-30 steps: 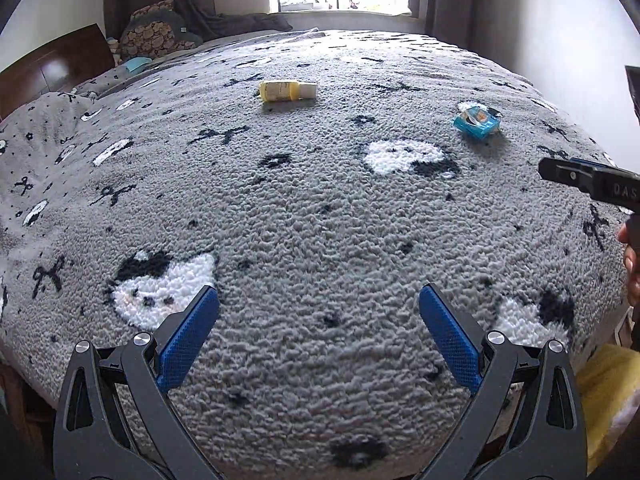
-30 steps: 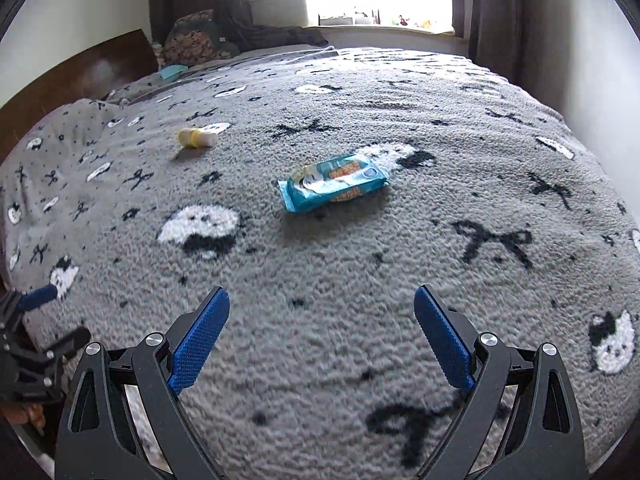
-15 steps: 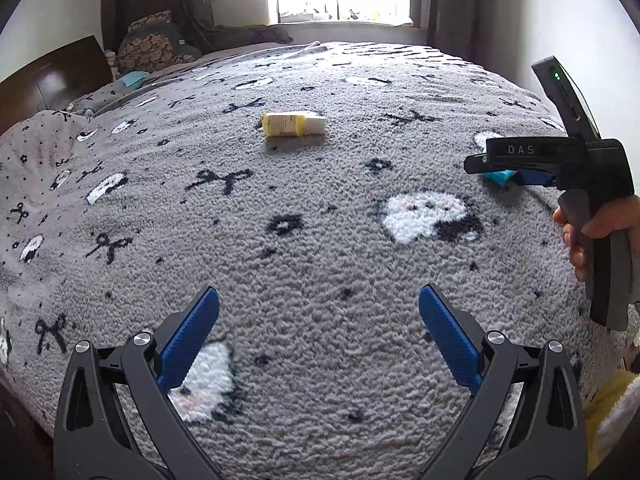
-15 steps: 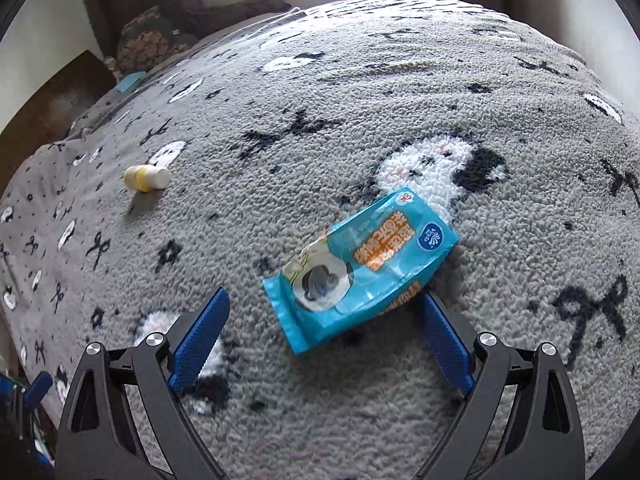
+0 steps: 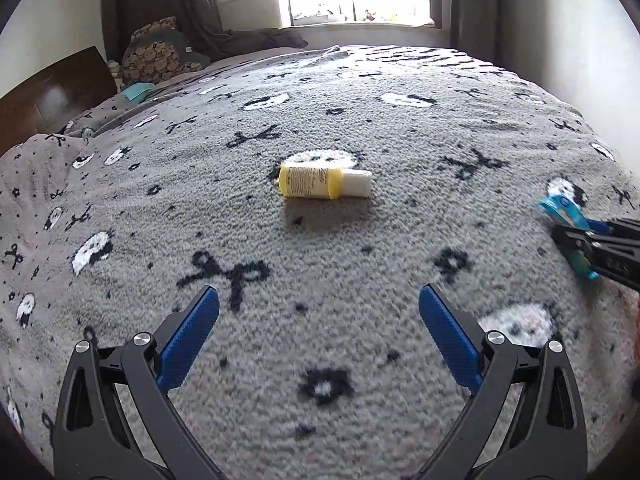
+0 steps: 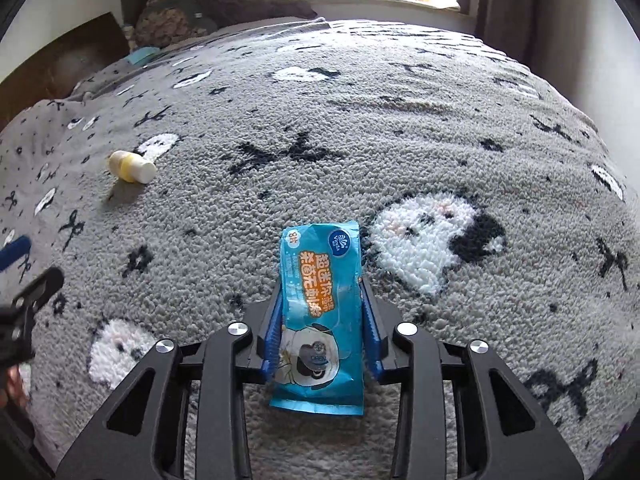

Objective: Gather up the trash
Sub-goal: 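Grasp the blue wrapper with the right tool while the left grasps the yellow bottle, then carry the wrapper and bottle with both tools down past the bed edge to the bin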

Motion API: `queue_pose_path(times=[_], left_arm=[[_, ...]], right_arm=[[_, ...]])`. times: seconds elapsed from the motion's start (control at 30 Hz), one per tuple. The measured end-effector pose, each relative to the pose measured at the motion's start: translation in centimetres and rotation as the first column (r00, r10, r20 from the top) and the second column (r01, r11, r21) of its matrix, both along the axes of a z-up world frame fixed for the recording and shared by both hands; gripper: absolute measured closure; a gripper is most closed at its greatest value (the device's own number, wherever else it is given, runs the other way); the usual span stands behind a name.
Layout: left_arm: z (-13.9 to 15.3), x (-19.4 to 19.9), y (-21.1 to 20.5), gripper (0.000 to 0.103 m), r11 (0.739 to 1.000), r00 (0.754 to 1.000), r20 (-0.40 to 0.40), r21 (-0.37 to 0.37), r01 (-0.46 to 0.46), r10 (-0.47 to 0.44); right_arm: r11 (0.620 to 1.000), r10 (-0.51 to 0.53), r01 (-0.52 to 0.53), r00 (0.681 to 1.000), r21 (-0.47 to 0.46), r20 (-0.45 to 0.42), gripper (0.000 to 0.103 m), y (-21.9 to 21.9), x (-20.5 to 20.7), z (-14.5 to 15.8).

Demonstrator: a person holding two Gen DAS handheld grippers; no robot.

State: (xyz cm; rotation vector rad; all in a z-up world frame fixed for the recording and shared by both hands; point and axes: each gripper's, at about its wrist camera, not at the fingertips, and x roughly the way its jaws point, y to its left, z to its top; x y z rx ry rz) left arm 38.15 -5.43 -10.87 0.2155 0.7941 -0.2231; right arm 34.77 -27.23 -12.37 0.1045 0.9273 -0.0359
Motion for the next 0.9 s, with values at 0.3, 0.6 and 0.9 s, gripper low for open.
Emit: queue_pose_path(times=[0.3, 0.6, 0.9], left_arm=[[-2.2, 8.5, -2.7, 0.008, 0.999, 0.999, -0.049, -0.043, 0.013, -0.016], [-3.3, 12.6, -3.9, 0.009, 0.999, 0.995, -0.098, -0.042, 0.02, -0.024], [-3.4, 11.3, -3.6, 0.023, 0.998, 0.991, -0.127, -0.062, 0.033, -0.04]], right_arm=[[0.996, 0.093, -0.094, 0.993, 0.01, 0.065, 0.077, -1.4, -1.2, 1.6], [0.986, 0.163, -0.164, 0.982, 0.005, 0.094, 0.077, -0.8, -2.1, 2.7], [0.985, 0.171, -0.171, 0.98, -0.002, 0.102, 0.077, -0.1, -3.1, 3.3]])
